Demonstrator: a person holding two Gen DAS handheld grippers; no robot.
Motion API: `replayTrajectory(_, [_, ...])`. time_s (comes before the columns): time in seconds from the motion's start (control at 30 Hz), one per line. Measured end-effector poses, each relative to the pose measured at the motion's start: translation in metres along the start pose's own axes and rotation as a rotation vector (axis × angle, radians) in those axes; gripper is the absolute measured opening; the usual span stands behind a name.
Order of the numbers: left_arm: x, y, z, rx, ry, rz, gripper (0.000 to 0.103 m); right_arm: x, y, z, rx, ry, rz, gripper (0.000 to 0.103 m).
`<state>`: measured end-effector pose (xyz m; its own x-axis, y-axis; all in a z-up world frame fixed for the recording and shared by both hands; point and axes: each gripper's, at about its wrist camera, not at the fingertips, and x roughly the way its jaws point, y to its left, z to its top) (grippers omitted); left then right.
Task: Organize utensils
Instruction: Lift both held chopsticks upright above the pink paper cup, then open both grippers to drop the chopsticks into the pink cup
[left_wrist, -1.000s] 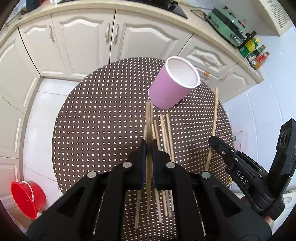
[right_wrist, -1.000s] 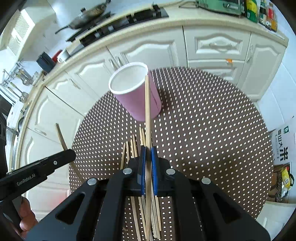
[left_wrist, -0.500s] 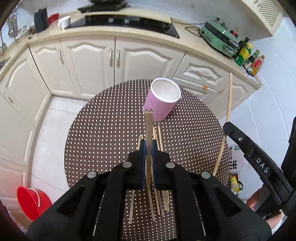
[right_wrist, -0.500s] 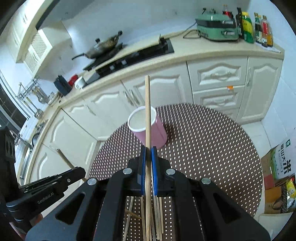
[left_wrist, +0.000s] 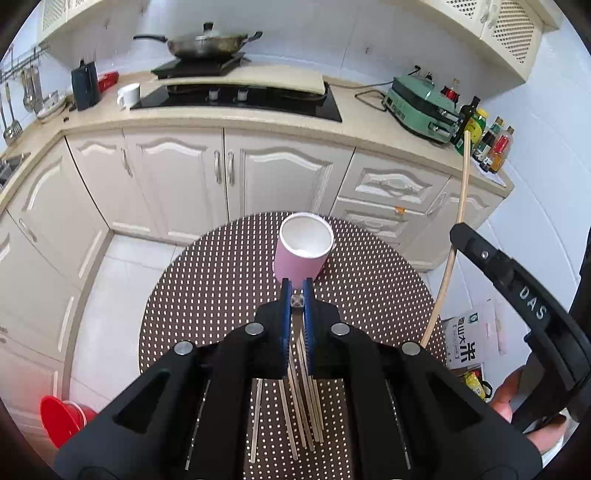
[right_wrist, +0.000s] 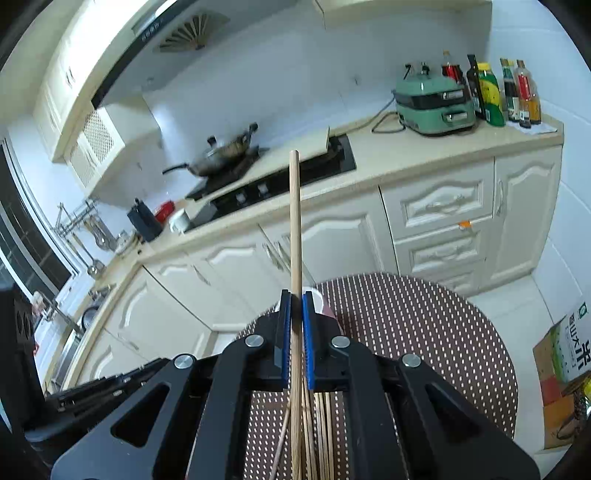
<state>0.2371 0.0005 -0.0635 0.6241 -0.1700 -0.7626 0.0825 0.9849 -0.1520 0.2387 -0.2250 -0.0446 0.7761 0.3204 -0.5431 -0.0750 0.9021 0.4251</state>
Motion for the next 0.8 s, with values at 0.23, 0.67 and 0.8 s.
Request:
replayTrajectory(0.23, [-0.014,-0.007,0.013,0.020,-0.067,0.012,0.005,0.000,-0.002,0.015,-0.003,-0.042,0.019,0.005])
replayTrajectory(0.67, [0.020,0.040,-0.029,-0.003,0.075,-0.051,0.063,0.031,-0.011,-0.023,-0.031,0.131,0.012,0.006])
replayTrajectory(0.8, [0.047,0.067,-0.065,0.026,0.141,-0.009,0.072,0.047,-0.017,-0.051,-0.016,0.214,-0.018,0.006])
